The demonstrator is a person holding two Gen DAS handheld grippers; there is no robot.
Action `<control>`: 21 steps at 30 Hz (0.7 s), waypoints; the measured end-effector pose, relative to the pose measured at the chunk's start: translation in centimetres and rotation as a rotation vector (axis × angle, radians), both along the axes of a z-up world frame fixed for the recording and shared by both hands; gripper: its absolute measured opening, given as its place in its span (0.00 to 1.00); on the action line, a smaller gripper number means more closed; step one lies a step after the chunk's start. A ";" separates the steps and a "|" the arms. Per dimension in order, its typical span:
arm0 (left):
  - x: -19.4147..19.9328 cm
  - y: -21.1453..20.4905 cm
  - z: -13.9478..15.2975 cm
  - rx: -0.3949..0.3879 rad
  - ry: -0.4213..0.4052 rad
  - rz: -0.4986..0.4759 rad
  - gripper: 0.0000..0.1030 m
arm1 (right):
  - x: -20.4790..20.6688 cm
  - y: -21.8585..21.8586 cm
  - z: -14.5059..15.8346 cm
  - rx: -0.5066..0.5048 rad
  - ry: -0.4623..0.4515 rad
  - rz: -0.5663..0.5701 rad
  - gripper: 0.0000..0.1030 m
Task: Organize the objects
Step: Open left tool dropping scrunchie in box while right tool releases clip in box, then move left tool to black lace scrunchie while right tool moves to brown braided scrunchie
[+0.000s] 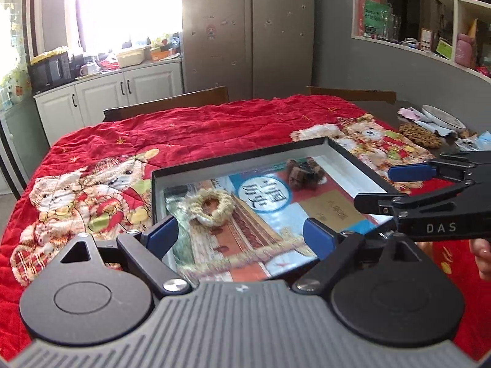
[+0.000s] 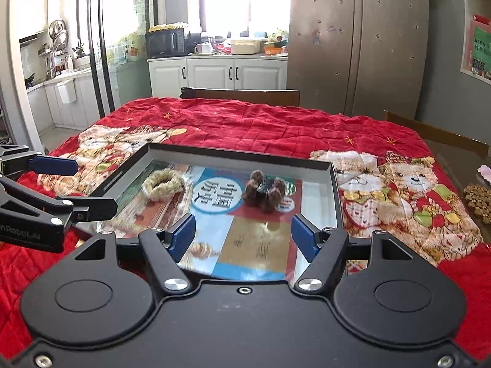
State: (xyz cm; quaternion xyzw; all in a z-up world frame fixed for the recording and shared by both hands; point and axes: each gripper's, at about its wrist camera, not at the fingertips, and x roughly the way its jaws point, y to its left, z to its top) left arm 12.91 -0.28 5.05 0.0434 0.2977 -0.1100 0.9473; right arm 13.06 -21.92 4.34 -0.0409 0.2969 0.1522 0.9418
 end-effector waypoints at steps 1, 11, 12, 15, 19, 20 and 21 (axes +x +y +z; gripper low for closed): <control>-0.4 0.0 0.0 0.000 0.001 -0.005 0.91 | -0.4 -0.1 0.0 0.000 0.001 0.001 0.65; -3.9 -0.3 -0.4 -0.015 0.002 -0.044 0.93 | -4.0 -1.2 -0.2 0.011 -0.011 -0.010 0.65; -4.2 -0.3 -0.4 -0.015 0.002 -0.045 0.93 | -4.3 -1.2 -0.3 0.011 -0.013 -0.007 0.65; -5.0 -0.3 -0.7 -0.021 0.010 -0.045 0.93 | -5.4 -1.2 -0.4 0.013 -0.018 0.000 0.65; -5.9 -0.3 -1.3 -0.010 0.013 -0.033 0.93 | -6.6 -1.4 -0.7 0.028 -0.017 0.009 0.65; -6.0 -0.3 -1.4 -0.009 0.015 -0.031 0.93 | -6.9 -1.4 -0.8 0.030 -0.017 0.011 0.65; -6.1 -0.2 -1.5 -0.010 0.019 -0.029 0.93 | -7.2 -1.3 -0.9 0.030 -0.019 0.012 0.65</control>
